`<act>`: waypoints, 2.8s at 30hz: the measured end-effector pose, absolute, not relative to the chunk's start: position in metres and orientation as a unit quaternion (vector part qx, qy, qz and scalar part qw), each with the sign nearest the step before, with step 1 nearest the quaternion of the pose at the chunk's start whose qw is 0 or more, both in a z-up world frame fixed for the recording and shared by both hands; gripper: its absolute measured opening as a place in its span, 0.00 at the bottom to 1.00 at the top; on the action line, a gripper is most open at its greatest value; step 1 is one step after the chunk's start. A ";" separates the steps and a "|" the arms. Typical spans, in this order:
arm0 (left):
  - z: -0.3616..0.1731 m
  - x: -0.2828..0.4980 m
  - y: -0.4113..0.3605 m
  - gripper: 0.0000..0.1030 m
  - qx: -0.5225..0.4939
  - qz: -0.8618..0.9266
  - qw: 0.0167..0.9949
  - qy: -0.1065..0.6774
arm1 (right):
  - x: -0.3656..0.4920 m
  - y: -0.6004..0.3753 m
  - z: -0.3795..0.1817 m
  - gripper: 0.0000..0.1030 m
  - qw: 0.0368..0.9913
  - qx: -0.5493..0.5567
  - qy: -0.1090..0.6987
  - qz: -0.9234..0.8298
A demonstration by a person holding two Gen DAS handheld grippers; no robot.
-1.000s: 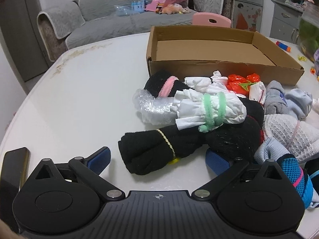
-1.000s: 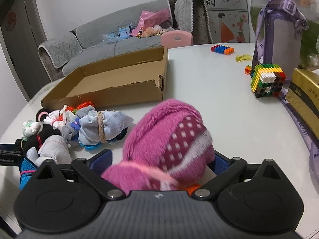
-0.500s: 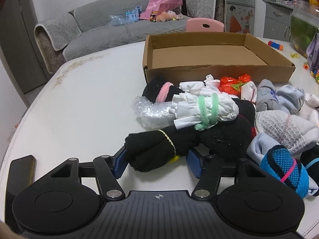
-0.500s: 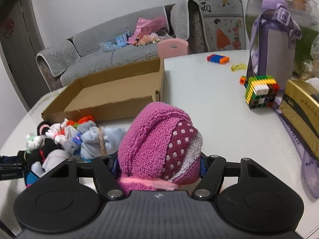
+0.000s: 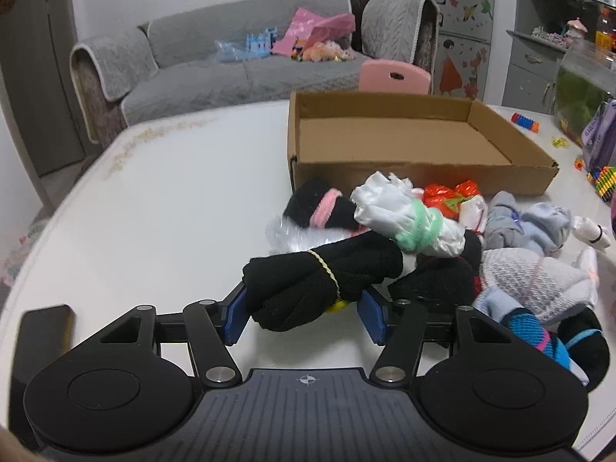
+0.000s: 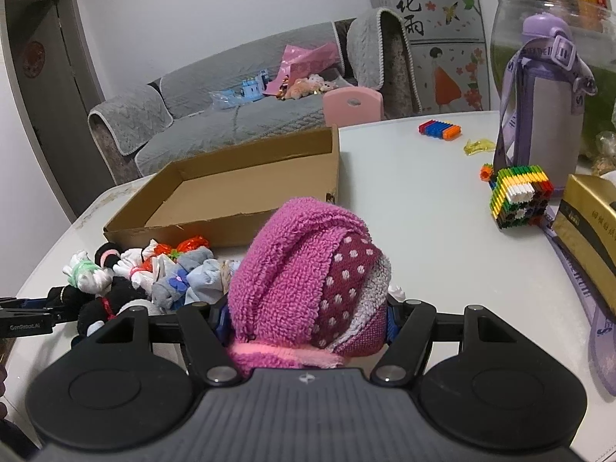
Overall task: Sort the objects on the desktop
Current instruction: 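Lift both held bundles and carry them over the cardboard box, then lower both bundles into the box and open both tools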
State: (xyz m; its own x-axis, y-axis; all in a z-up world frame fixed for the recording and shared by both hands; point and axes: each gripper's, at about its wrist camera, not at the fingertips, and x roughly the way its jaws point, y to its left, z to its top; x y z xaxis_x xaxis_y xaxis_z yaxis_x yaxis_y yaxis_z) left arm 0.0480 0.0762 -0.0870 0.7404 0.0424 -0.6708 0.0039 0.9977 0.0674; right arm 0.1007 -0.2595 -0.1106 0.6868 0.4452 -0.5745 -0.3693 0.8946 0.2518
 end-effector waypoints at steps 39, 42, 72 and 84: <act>0.062 0.108 0.025 0.63 0.050 -0.003 0.969 0.243 | 0.142 -0.230 0.027 0.62 0.932 0.022 0.195 0.304; 0.059 0.128 0.025 0.63 0.043 -0.001 0.968 0.249 | 0.152 -0.218 0.030 0.62 0.930 0.014 0.194 0.313; -0.092 0.335 0.061 0.64 -0.054 0.037 0.913 0.403 | 0.295 -0.094 -0.087 0.62 0.869 -0.039 0.368 0.329; -0.098 0.338 0.051 0.65 -0.020 0.071 0.915 0.396 | 0.312 -0.088 -0.116 0.62 0.864 -0.039 0.402 0.301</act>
State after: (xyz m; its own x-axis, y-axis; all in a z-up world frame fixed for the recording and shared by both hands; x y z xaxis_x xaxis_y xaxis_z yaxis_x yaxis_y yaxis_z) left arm 0.3380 0.0507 -0.0981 0.6764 0.1143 -0.7276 -0.1465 0.9890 0.0192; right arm 0.3117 -0.0882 -0.1157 0.4949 0.4890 -0.7183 -0.5510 0.8158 0.1757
